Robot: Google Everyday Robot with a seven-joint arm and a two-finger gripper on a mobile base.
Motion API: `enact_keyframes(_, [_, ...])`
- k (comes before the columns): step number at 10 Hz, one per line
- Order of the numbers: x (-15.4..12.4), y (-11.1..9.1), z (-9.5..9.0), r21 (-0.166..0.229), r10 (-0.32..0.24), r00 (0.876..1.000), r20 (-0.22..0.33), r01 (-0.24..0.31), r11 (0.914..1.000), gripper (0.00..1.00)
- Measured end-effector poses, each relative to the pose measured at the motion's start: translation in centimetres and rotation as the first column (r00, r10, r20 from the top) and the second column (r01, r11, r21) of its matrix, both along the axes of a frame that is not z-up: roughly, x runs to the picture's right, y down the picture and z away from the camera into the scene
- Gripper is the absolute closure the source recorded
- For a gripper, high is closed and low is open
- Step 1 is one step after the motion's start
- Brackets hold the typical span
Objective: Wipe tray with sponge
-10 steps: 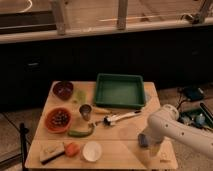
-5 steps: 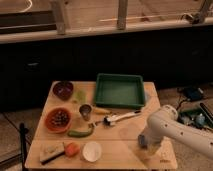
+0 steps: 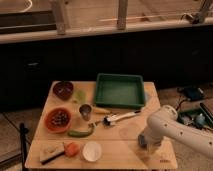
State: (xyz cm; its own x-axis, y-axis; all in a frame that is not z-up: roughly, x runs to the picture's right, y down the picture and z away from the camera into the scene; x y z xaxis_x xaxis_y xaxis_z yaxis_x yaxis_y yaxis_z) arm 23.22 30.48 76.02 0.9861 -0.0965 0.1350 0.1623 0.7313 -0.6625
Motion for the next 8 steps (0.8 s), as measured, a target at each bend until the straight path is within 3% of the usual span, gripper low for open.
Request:
enact_keyframes(3, [-0.2, 0.2, 0.1, -0.007, 0.001, 1.000, 0.005, -0.001, 1.0000, 0.46])
enact_keyframes(4, [-0.2, 0.3, 0.1, -0.010, 0.001, 1.000, 0.006, -0.001, 1.0000, 0.56])
enact_keyframes(6, [-0.2, 0.4, -0.2, -0.011, 0.000, 1.000, 0.006, 0.000, 0.9999, 0.64])
enact_keyframes(8, [-0.2, -0.2, -1.0, -0.002, -0.002, 1.000, 0.004, 0.002, 1.0000, 0.82])
